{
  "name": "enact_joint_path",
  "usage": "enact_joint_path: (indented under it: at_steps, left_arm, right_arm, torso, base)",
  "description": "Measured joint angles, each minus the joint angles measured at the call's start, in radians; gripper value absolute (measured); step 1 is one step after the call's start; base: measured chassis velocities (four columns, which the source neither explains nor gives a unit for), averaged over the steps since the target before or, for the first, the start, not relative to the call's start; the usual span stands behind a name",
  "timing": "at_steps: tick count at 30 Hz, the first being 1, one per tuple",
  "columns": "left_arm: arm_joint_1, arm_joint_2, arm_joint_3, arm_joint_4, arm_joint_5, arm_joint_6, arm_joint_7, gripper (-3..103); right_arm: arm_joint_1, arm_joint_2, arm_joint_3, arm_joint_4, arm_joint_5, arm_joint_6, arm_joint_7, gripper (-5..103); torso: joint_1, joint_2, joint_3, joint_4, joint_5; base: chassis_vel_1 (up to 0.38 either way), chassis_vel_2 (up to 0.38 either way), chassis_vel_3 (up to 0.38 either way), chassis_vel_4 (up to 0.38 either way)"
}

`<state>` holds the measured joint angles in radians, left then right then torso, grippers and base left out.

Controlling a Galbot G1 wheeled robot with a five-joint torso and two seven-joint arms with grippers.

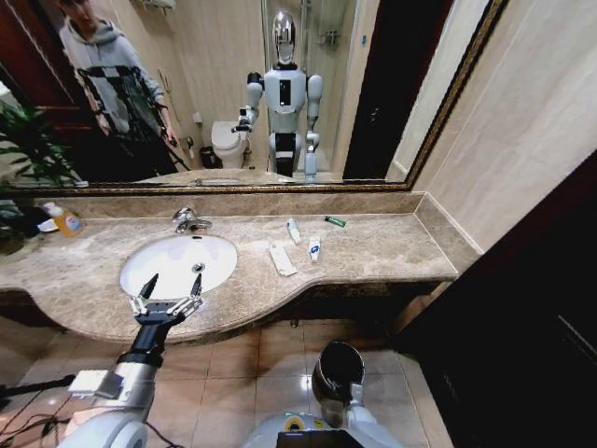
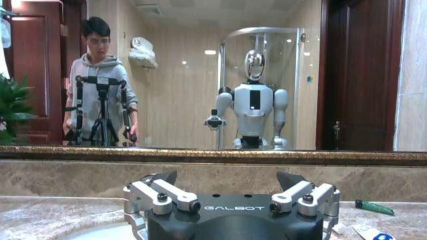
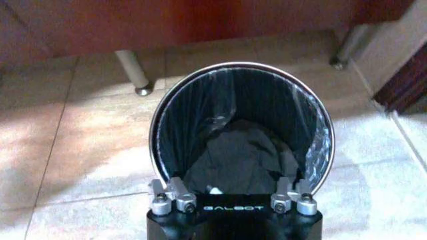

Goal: Pick up the trash from the sink and place it in the trash bin.

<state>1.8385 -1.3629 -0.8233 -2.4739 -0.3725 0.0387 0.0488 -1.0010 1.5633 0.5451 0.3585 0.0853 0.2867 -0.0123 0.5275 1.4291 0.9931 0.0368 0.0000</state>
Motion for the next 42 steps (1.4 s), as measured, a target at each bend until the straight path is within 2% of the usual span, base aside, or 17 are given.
enact_joint_path:
  at_steps: [4, 7, 14, 17, 19, 22, 24, 26, 27, 28, 30, 31, 34, 35, 38, 40, 42]
  left_arm:
    - [0.000, 0.000, 0.000, 0.000, 0.000, 0.000, 0.000, 100]
    - [0.000, 0.000, 0.000, 0.000, 0.000, 0.000, 0.000, 100]
    - [0.000, 0.000, 0.000, 0.000, 0.000, 0.000, 0.000, 100]
    - [0.000, 0.000, 0.000, 0.000, 0.000, 0.000, 0.000, 100]
    - [0.000, 0.000, 0.000, 0.000, 0.000, 0.000, 0.000, 100]
    - [0.000, 0.000, 0.000, 0.000, 0.000, 0.000, 0.000, 100]
    - [0.000, 0.000, 0.000, 0.000, 0.000, 0.000, 0.000, 100]
    - [0.000, 0.000, 0.000, 0.000, 0.000, 0.000, 0.000, 100]
    - [0.000, 0.000, 0.000, 0.000, 0.000, 0.000, 0.000, 100]
    - [0.000, 0.000, 0.000, 0.000, 0.000, 0.000, 0.000, 100]
    - [0.000, 0.000, 0.000, 0.000, 0.000, 0.000, 0.000, 100]
    - [0.000, 0.000, 0.000, 0.000, 0.000, 0.000, 0.000, 100]
    - [0.000, 0.000, 0.000, 0.000, 0.000, 0.000, 0.000, 100]
    - [0.000, 0.000, 0.000, 0.000, 0.000, 0.000, 0.000, 100]
    - [0.000, 0.000, 0.000, 0.000, 0.000, 0.000, 0.000, 100]
    - [0.000, 0.000, 0.000, 0.000, 0.000, 0.000, 0.000, 100]
    - [0.000, 0.000, 0.000, 0.000, 0.000, 0.000, 0.000, 100]
  right_arm:
    - [-0.012, -0.008, -0.001, -0.015, -0.061, 0.046, 0.010, 83]
    - [-0.033, -0.014, 0.013, 0.001, -0.066, 0.095, -0.005, 97]
    - [-0.067, -0.019, 0.005, 0.057, -0.028, 0.168, -0.040, 100]
    - [-0.077, -0.025, -0.006, 0.071, -0.052, 0.199, -0.039, 100]
    - [-0.083, -0.037, -0.004, 0.085, -0.116, 0.258, -0.041, 100]
    - [-0.105, -0.042, 0.003, 0.133, -0.124, 0.275, -0.061, 100]
    - [-0.194, -0.044, 0.024, 0.303, -0.115, 0.240, -0.063, 100]
    - [-0.304, -0.055, 0.029, 0.508, -0.067, 0.151, -0.051, 100]
    - [-0.304, -0.055, 0.029, 0.508, -0.067, 0.151, -0.051, 100]
    - [-0.383, -0.065, 0.028, 0.650, -0.022, 0.098, -0.051, 100]
    - [-0.519, -0.094, 0.023, 0.909, 0.049, 0.045, -0.049, 100]
    - [-0.519, -0.094, 0.023, 0.909, 0.049, 0.045, -0.049, 100]
    - [-0.646, -0.147, 0.018, 1.136, 0.080, 0.065, -0.027, 100]
    - [-0.646, -0.147, 0.018, 1.136, 0.080, 0.065, -0.027, 100]
    - [-0.699, -0.159, 0.007, 1.309, 0.045, 0.137, 0.028, 100]
    - [-0.715, -0.160, -0.003, 1.370, 0.039, 0.137, 0.039, 100]
    - [-0.733, -0.164, -0.025, 1.496, 0.038, 0.093, 0.048, 100]
  torso:
    - [0.000, 0.000, 0.000, 0.0000, 0.0000]
    - [0.000, 0.000, 0.000, -0.0001, -0.0001]
    - [0.000, 0.000, 0.000, -0.0001, 0.0000]
    - [0.000, 0.000, 0.000, 0.0000, 0.0002]
    - [0.000, 0.000, 0.000, 0.0000, -0.0001]
    - [0.000, 0.000, 0.000, 0.0002, 0.0001]
    - [0.000, 0.000, 0.000, 0.0000, 0.0003]
    - [0.000, 0.000, 0.000, 0.0001, 0.0002]
    - [0.000, 0.000, 0.000, 0.0001, 0.0002]
    - [0.000, 0.000, 0.000, -0.0001, -0.0003]
    - [0.000, 0.000, 0.000, -0.0001, 0.0003]
    - [0.000, 0.000, 0.000, -0.0001, 0.0003]
    - [0.000, 0.000, 0.000, -0.0003, -0.0002]
    - [0.000, 0.000, 0.000, -0.0003, -0.0002]
    - [0.000, 0.000, 0.000, 0.0000, 0.0000]
    - [0.000, 0.000, 0.000, 0.0000, 0.0006]
    - [0.000, 0.000, 0.000, -0.0001, -0.0003]
  base:
    - [0.000, 0.000, 0.000, 0.000]
    - [0.000, 0.000, 0.000, 0.000]
    - [0.000, 0.000, 0.000, 0.000]
    - [0.000, 0.000, 0.000, 0.000]
    - [0.000, 0.000, 0.000, 0.000]
    - [0.000, 0.000, 0.000, 0.000]
    - [0.000, 0.000, 0.000, 0.000]
    - [0.000, 0.000, 0.000, 0.000]
    - [0.000, 0.000, 0.000, 0.000]
    - [0.000, 0.000, 0.000, 0.000]
    - [0.000, 0.000, 0.000, 0.000]
    - [0.000, 0.000, 0.000, 0.000]
    - [0.000, 0.000, 0.000, 0.000]
    - [0.000, 0.000, 0.000, 0.000]
    - [0.000, 0.000, 0.000, 0.000]
    - [0.000, 0.000, 0.000, 0.000]
    - [0.000, 0.000, 0.000, 0.000]
